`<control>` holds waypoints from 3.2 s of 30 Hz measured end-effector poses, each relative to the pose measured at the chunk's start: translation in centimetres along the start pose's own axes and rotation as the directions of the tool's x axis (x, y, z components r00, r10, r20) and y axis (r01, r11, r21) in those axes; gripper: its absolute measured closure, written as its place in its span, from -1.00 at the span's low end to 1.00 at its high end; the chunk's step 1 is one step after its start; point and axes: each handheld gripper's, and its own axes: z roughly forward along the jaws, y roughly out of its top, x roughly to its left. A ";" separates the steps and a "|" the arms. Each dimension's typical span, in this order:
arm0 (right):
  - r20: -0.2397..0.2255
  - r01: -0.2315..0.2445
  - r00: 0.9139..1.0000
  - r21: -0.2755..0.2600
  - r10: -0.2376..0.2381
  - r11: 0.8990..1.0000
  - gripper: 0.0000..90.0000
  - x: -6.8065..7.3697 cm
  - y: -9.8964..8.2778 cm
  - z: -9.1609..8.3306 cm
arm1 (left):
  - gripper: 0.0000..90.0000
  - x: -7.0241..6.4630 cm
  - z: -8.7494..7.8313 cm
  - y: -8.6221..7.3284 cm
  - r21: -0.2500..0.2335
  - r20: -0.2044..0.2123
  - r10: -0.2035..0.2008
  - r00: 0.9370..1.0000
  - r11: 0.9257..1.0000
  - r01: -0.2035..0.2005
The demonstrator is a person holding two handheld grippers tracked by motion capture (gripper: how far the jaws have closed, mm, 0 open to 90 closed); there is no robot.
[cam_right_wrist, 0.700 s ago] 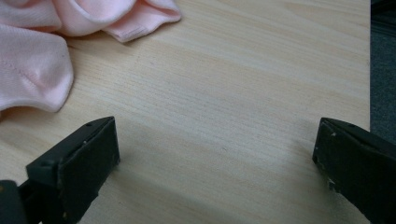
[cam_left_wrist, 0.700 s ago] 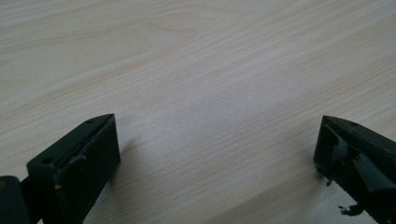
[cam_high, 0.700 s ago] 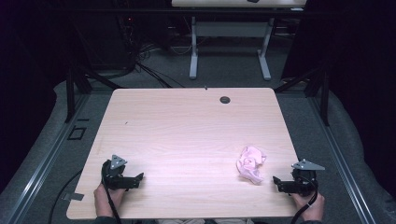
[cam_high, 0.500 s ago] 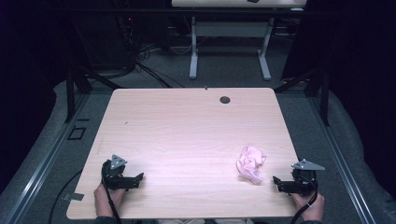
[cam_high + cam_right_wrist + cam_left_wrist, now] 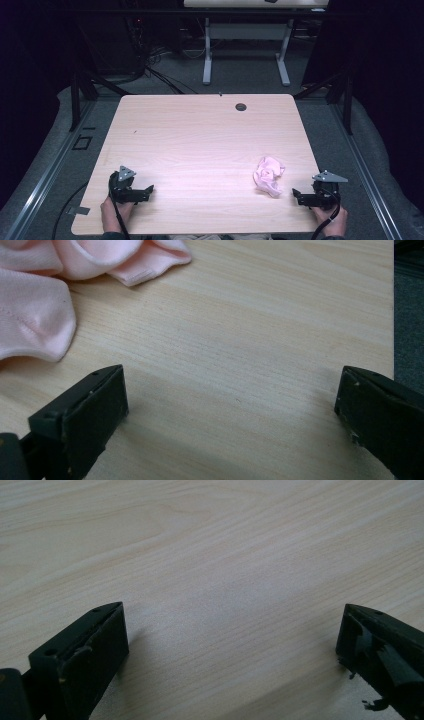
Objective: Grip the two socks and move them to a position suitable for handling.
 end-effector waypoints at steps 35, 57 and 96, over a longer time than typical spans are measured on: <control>-0.101 0.054 0.994 0.007 -0.053 0.999 -1.00 2.6 3.2 -2.6 | -0.99 0.0 0.0 0.0 0.000 0.000 0.000 1.000 1.000 0.000; -0.211 0.297 0.937 0.060 -0.278 0.953 -0.30 9.8 7.4 0.6 | -0.99 0.0 0.0 0.0 -0.002 -0.001 -0.002 1.000 1.000 0.002; -0.471 0.390 0.801 -0.060 -0.371 0.919 0.67 16.3 7.8 0.8 | -0.99 0.0 0.0 0.0 -0.002 -0.001 -0.002 1.000 1.000 0.002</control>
